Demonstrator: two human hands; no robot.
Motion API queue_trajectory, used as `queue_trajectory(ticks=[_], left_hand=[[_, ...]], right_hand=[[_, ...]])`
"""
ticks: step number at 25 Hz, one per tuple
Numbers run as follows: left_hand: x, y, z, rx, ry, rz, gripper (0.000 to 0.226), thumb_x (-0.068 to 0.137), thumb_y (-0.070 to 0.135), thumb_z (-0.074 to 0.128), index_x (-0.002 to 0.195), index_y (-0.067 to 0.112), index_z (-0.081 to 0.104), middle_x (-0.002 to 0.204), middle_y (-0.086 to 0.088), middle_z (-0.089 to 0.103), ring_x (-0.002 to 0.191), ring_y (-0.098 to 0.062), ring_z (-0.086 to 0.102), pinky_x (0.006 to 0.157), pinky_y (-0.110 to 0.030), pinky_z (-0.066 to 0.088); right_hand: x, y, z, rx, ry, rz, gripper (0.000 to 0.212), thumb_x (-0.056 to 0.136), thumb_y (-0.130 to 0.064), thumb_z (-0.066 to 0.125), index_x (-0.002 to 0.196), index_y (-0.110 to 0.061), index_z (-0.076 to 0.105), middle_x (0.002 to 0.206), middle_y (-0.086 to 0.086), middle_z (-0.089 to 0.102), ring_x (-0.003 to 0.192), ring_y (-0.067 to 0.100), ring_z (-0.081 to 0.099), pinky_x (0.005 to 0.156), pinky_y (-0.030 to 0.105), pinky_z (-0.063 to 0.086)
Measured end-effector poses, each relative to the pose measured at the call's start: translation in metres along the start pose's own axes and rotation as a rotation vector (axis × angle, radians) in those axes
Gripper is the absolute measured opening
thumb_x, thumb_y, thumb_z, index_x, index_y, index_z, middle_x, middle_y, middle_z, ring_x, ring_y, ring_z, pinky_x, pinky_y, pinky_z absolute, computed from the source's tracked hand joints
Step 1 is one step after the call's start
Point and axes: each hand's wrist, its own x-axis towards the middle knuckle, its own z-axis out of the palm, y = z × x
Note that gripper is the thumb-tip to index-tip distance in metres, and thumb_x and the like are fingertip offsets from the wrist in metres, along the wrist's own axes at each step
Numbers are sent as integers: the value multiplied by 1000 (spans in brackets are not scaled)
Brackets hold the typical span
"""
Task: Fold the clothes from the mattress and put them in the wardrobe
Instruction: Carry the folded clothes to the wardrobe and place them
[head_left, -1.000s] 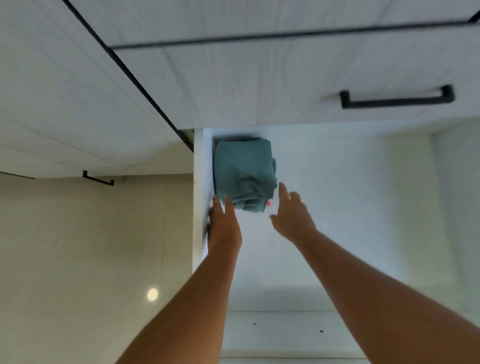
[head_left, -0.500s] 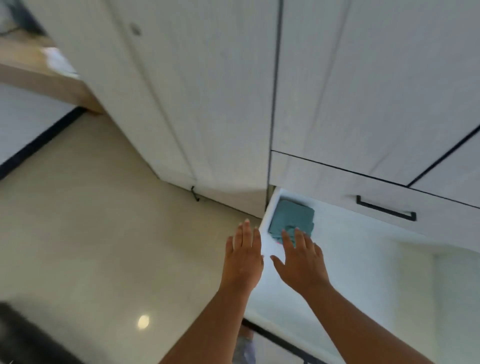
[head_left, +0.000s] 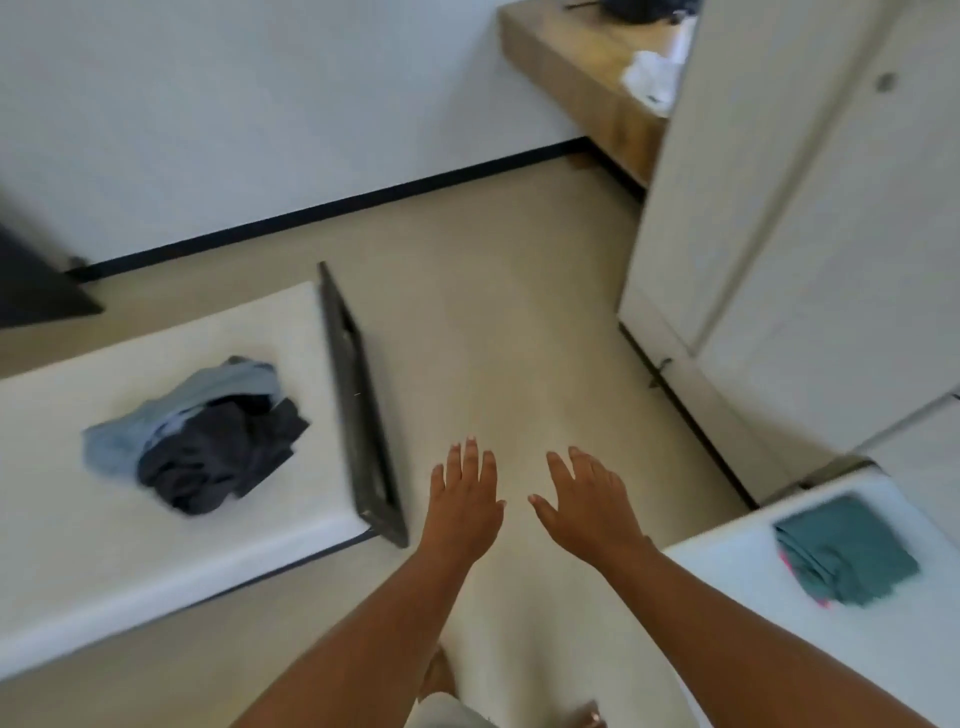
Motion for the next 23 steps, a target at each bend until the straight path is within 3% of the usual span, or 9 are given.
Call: queue_trajectory(ticks=[6,13,19,23], left_hand=[[-76,-187,-10,-108,37,-420,72,107,46,36,163,11,6,170,-18,-10,158,-37,-5,126,-54,11],[-158,-387,-28,-193,61,-819,74,107,51,32,163,11,2,171,-16,-7,158,-35,-3,126,-51,14],[-216,-483,-40,-277,132,-1111,74,105,52,39,161,11,14,171,-12,5,158,-31,8,124,-49,24],[-232,-540,-40,-281,148,-1205,72,105,52,39,160,11,15,171,-11,6,158,-29,9,124,-46,25]], right_hand=[[49,-205,20,-68,-94,-414,69,102,-59,37,159,-21,29,164,16,31,150,34,32,119,48,31],[81,-440,45,-169,-136,-763,69,103,-58,42,159,-20,28,164,15,31,150,33,34,119,45,32],[89,-576,62,-213,-176,-968,66,103,-56,40,157,-20,31,161,14,35,146,32,39,116,44,37],[105,-649,79,-235,-219,-1060,64,104,-56,39,156,-19,31,160,14,37,145,32,40,114,44,38]])
